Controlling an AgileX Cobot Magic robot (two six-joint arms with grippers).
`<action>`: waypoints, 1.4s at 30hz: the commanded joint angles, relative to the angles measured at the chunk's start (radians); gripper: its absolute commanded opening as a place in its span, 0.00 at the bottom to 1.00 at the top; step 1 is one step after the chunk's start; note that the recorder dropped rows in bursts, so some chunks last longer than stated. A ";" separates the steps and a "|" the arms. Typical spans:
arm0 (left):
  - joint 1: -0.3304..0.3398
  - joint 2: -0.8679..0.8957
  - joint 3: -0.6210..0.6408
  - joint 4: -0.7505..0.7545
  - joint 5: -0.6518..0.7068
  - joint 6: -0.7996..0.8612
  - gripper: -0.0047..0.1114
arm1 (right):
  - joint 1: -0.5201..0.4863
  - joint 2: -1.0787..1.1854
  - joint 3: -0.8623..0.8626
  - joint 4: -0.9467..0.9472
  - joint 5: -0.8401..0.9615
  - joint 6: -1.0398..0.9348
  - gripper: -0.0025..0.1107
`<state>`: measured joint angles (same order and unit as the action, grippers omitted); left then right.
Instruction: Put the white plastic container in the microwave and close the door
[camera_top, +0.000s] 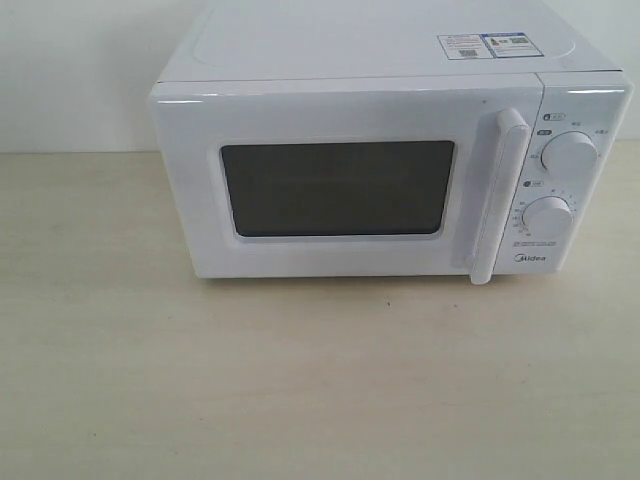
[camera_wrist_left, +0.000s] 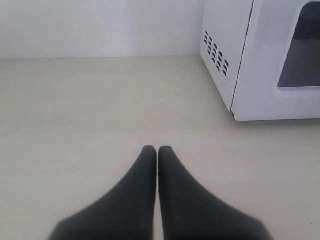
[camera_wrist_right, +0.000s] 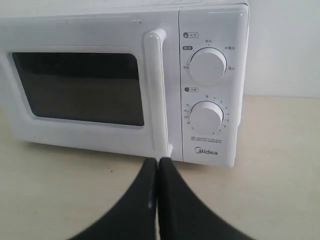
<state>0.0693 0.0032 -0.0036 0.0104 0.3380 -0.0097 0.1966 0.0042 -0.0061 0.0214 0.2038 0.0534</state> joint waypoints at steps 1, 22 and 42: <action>0.003 -0.003 0.004 0.001 -0.001 0.003 0.07 | -0.006 -0.004 0.006 -0.004 0.012 0.004 0.02; 0.003 -0.003 0.004 0.001 -0.001 0.003 0.07 | -0.216 -0.004 0.006 -0.007 0.160 -0.010 0.02; 0.003 -0.003 0.004 0.001 -0.001 0.003 0.07 | -0.216 -0.004 0.006 -0.007 0.160 -0.010 0.02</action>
